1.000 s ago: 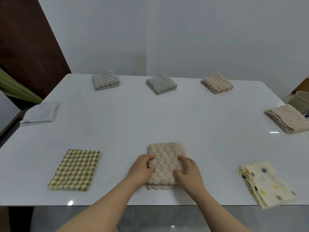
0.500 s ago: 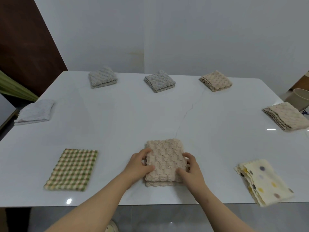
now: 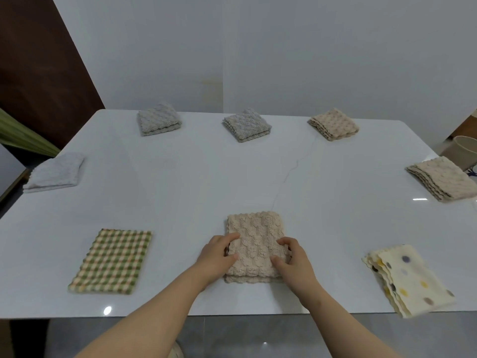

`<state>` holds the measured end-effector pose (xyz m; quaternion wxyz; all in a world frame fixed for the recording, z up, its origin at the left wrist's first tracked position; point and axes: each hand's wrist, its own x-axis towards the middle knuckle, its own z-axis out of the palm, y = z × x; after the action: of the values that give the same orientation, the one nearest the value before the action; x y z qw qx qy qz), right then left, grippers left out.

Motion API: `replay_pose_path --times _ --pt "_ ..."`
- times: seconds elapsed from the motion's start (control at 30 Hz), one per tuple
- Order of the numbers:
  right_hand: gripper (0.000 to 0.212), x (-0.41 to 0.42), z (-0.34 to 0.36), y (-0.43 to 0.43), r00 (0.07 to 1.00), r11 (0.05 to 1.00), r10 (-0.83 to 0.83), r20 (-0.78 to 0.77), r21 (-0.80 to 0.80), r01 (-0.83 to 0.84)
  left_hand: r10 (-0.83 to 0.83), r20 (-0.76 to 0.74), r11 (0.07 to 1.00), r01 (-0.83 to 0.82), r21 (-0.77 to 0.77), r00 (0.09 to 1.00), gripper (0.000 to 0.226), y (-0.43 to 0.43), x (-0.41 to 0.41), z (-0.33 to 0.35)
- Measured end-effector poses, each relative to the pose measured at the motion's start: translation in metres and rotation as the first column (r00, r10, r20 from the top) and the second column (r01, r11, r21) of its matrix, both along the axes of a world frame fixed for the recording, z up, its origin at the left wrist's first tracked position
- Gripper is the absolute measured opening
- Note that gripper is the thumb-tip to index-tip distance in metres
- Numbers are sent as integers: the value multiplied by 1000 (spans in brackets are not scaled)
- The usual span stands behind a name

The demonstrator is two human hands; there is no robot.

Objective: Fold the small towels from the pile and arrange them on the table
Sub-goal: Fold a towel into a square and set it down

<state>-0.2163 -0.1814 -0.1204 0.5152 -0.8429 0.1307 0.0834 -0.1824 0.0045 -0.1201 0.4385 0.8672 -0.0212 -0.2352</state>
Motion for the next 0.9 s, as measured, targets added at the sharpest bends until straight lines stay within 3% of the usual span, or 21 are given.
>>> replay_pose_path --times 0.17,0.37,0.53,0.7,0.9 --pt "23 -1 -1 0 999 999 -25 -22 42 26 39 2 999 -39 -33 999 43 0 -4 0" --pt "25 0 -3 2 997 996 -61 -39 63 64 114 -16 991 -115 -64 993 39 -3 0 2" --pt "23 5 0 9 955 952 -296 -19 76 296 208 53 978 -209 12 977 27 -7 15 10" --pt "19 13 8 13 953 952 -303 -2 45 303 15 224 990 -46 133 974 25 -17 32 25" --pt "25 22 14 3 971 971 -236 49 -38 238 -185 279 970 129 205 942 26 -41 34 31"
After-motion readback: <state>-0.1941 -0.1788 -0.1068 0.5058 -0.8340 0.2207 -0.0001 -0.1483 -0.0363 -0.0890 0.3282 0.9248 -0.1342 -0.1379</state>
